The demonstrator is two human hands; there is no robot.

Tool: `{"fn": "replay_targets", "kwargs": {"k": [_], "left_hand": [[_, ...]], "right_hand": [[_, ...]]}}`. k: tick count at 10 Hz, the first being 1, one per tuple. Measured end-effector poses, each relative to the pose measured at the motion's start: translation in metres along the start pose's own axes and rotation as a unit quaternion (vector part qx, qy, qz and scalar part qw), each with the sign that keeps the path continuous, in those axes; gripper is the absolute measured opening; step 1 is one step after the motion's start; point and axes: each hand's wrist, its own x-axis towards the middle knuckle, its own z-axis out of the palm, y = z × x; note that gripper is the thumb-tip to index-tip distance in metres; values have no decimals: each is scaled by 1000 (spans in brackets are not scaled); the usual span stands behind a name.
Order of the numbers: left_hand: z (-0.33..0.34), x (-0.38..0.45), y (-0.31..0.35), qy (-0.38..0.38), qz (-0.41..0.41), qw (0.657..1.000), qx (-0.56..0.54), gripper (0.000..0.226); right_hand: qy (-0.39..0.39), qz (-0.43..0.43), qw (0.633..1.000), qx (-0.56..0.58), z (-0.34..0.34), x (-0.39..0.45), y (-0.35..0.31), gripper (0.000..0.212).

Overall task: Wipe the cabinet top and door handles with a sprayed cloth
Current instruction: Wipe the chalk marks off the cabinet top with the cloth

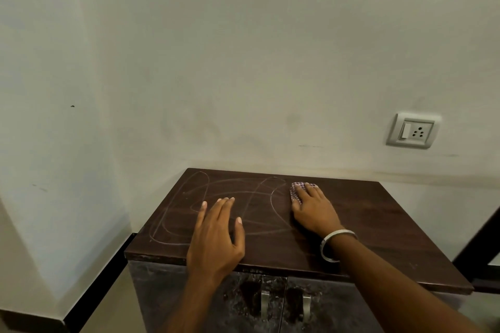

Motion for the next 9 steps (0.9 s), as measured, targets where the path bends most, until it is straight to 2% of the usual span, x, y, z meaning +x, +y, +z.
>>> {"fn": "replay_targets", "kwargs": {"k": [2,3,5,6,8,9], "left_hand": [[2,2,-2,-22,1,1000,15,55],[3,1,-1,-25,-6,1000,17,56],[2,2,-2,-33,-1,999,19,57],[1,2,-2,-32,-8,999,11,57],[2,2,-2,-37,-4,999,18,56],[3,2,-1,-42,0,999,24,57]], "right_hand": [[7,62,998,-30,-8,0,25,57],[14,61,998,-31,-6,2,12,57],[10,-15,1000,-15,9,-1,-22,57],[-5,-18,1000,-8,6,-1,-10,57],[-3,80,996,-26,-15,-5,35,57],[19,86,996,-26,-14,-8,20,57]]}}
